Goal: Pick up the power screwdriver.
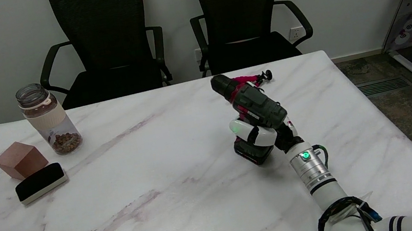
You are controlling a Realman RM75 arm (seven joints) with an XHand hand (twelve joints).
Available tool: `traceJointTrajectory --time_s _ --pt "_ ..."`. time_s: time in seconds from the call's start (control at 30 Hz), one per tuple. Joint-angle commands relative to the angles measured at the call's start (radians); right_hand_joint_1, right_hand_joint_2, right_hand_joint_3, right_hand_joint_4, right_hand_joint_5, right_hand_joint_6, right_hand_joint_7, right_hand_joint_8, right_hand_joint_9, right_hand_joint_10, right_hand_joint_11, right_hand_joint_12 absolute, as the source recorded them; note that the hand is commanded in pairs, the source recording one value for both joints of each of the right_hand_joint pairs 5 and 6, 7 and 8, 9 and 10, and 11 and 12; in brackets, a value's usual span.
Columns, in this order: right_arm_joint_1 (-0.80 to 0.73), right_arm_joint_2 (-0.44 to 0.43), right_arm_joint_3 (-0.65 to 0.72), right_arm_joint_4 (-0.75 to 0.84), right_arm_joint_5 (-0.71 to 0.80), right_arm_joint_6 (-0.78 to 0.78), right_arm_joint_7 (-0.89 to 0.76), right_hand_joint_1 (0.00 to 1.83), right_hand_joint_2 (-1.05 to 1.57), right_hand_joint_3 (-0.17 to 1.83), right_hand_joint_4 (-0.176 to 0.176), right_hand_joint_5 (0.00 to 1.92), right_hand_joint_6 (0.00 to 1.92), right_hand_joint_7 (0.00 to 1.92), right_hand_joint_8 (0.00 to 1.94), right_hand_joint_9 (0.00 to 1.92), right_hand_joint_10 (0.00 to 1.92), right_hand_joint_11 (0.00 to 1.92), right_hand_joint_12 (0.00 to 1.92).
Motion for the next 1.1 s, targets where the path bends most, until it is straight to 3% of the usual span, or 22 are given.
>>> traceJointTrajectory --time_s 0.03,0.5,0.63,0.73,0.8,0.83,1.1 --pt "0.002 -0.003 0.000 0.004 0.019 -0.007 0.002 0.91 0.46 0.75 -0.030 0.00 0.00 0.00 0.00 1.15 1.15 1.86 1.86" --pt "0.012 -0.001 0.005 0.012 0.019 -0.006 0.004 0.92 0.46 0.84 -0.038 0.06 0.06 0.06 0.06 1.60 1.60 1.92 1.92" --pt "0.016 -0.001 0.009 0.006 0.020 0.000 0.005 0.91 0.46 0.85 -0.050 0.16 0.16 0.16 0.16 1.72 1.72 1.92 1.92" --pt "0.022 0.000 0.013 0.002 0.020 0.004 0.006 0.91 0.49 0.84 -0.068 0.32 0.32 0.32 0.32 1.76 1.76 1.92 1.92" --pt "0.027 0.002 0.013 -0.002 0.020 0.007 0.006 0.91 0.60 0.78 -0.065 0.78 0.78 0.78 0.78 1.78 1.78 1.92 1.92" --pt "0.032 0.002 0.013 -0.005 0.020 0.007 0.006 0.91 0.64 0.76 -0.057 0.90 0.90 0.90 0.90 1.79 1.79 1.92 1.92" --pt "0.049 0.006 0.013 -0.024 0.016 0.007 0.013 0.91 0.69 0.77 -0.041 1.01 1.01 1.01 1.01 1.81 1.81 1.92 1.92"
